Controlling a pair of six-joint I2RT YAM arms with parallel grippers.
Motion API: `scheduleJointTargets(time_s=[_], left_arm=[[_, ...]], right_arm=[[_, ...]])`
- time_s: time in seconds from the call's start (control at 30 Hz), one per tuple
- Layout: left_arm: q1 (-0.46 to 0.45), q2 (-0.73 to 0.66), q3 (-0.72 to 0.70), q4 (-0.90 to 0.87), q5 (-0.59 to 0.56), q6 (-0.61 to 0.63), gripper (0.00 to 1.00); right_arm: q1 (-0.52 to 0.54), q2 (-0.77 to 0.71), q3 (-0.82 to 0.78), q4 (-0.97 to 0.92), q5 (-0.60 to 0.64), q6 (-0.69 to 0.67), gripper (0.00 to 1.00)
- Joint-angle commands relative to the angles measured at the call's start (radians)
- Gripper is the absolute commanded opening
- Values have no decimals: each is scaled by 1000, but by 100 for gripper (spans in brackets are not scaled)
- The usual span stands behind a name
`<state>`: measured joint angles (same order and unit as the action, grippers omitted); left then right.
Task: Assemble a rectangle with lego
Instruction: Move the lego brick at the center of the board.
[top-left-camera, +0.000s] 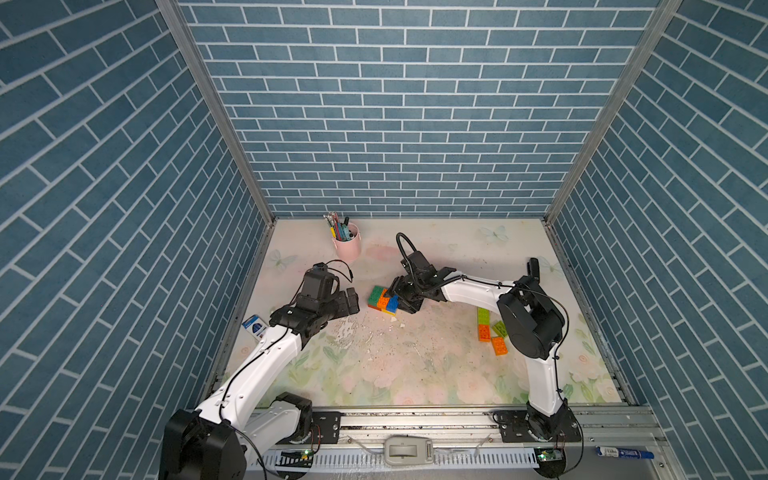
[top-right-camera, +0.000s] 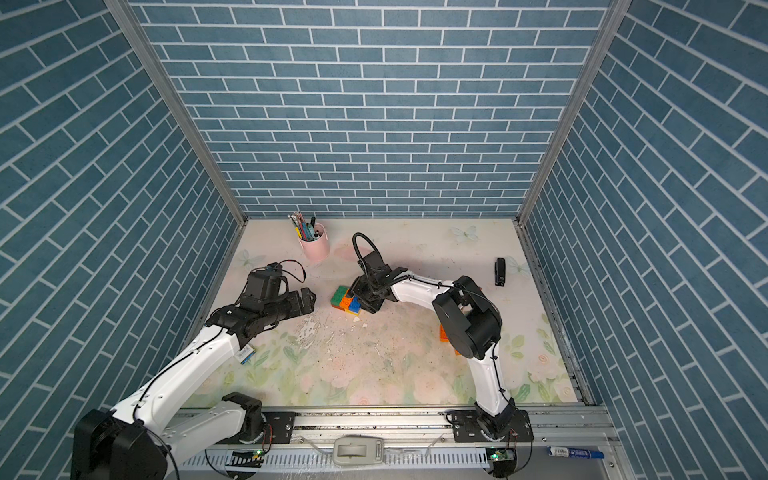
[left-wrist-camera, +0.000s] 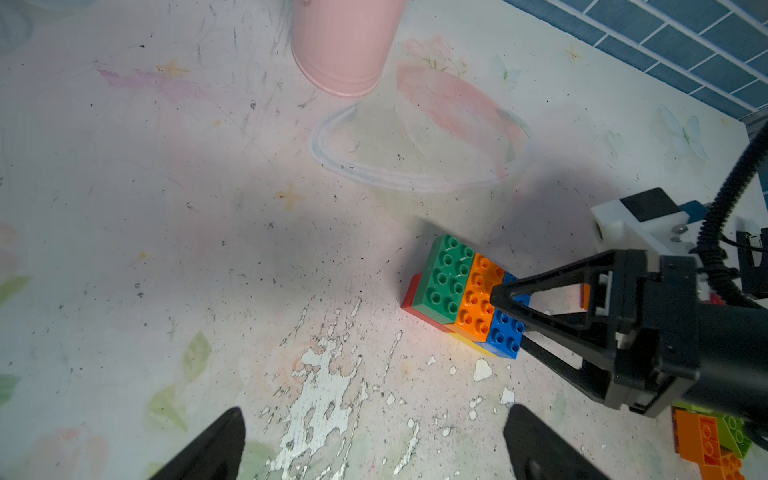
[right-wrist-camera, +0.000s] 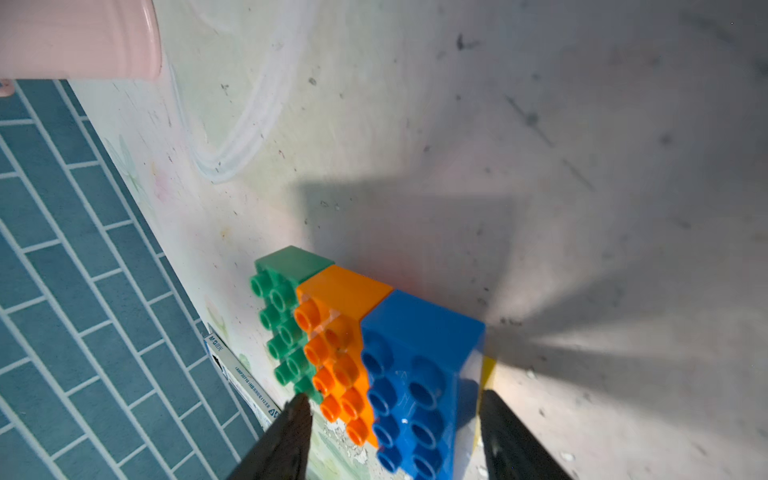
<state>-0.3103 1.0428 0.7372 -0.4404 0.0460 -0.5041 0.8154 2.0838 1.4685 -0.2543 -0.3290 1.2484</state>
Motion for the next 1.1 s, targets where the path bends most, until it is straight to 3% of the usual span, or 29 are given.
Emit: scheduleJointTargets(time_s=[0.0,0.3,1.07], left_arm=[[10,-15,-1,-40,-9,13,99],[13,-21,0,-49,-9,18,99],[17,-36,1,-58,-9,27,99]], right_arm=[[4,48,77,-71,-5,-82,64],[5,168,257,-160,-14,-192,64],[57,330,497,-227,-53,-233,63]])
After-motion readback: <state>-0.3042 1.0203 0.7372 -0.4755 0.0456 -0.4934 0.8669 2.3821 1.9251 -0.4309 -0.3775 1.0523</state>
